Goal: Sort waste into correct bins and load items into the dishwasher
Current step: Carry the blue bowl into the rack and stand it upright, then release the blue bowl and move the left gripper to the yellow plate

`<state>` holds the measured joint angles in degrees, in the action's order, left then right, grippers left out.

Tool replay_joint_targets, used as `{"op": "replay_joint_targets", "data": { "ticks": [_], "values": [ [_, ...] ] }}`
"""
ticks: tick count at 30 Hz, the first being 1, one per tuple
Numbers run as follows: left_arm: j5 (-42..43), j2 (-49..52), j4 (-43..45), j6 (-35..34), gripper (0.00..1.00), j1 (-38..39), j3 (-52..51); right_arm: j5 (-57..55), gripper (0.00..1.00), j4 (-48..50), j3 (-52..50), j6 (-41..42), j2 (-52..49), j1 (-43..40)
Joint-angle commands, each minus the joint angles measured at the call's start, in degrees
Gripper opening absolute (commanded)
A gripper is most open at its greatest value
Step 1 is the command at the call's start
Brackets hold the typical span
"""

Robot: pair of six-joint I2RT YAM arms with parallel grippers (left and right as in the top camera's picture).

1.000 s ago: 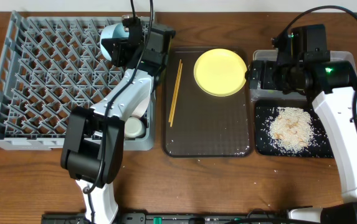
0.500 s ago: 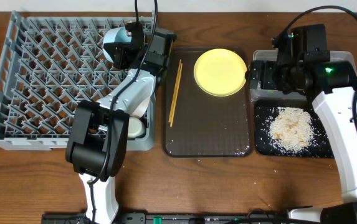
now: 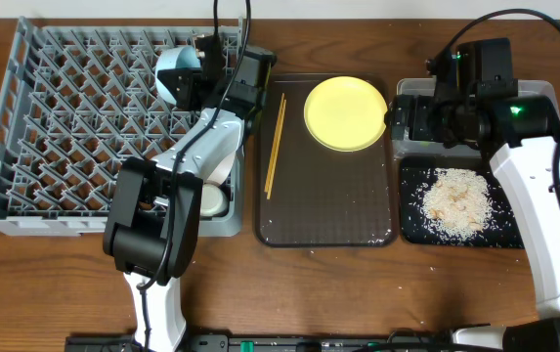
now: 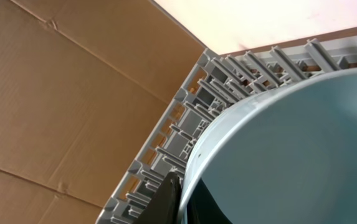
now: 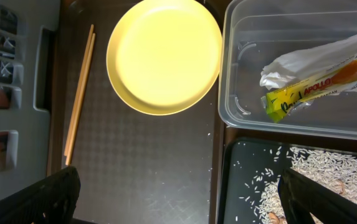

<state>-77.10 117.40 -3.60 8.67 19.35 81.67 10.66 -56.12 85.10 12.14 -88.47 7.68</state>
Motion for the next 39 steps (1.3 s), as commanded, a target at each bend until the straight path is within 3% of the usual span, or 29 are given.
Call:
{"op": "replay_joint_targets", "data": {
  "ticks": [1, 11, 13, 16, 20, 25, 39],
  "values": [
    [-2.21, 0.26, -0.02, 0.07, 0.07, 0.52, -0.20, -0.13, 0.99, -0.07, -0.04, 0.02, 0.35, -0.13],
    [-1.57, 0.26, -4.46, 0.09, 0.08, 4.79, -0.98, -0.13, 0.99, -0.07, -0.04, 0.02, 0.35, -0.11],
    [-1.57, 0.26, -5.33, 0.09, 0.14, 5.35, -0.98, -0.13, 0.99, -0.07, -0.04, 0.02, 0.35, -0.11],
    [-1.31, 0.26, -5.33, 0.09, 0.32, 5.60, -0.98, -0.13, 0.99, -0.07, -0.04, 0.02, 0.35, -0.11],
    [0.22, 0.26, -5.33, 0.11, 0.43, 5.68, -0.98, -0.13, 0.99, -0.07, -0.04, 0.02, 0.35, -0.13],
    [3.02, 0.02, -5.35, 1.22, 0.45, 7.26, -0.98, -0.13, 0.99, -0.07, -0.04, 0.02, 0.35, -0.11],
    [22.45, -3.63, -10.36, -0.11, 0.50, 12.50, -0.92, -0.13, 0.99, -0.07, -0.04, 0.02, 0.35, -0.11]
  ]
}}
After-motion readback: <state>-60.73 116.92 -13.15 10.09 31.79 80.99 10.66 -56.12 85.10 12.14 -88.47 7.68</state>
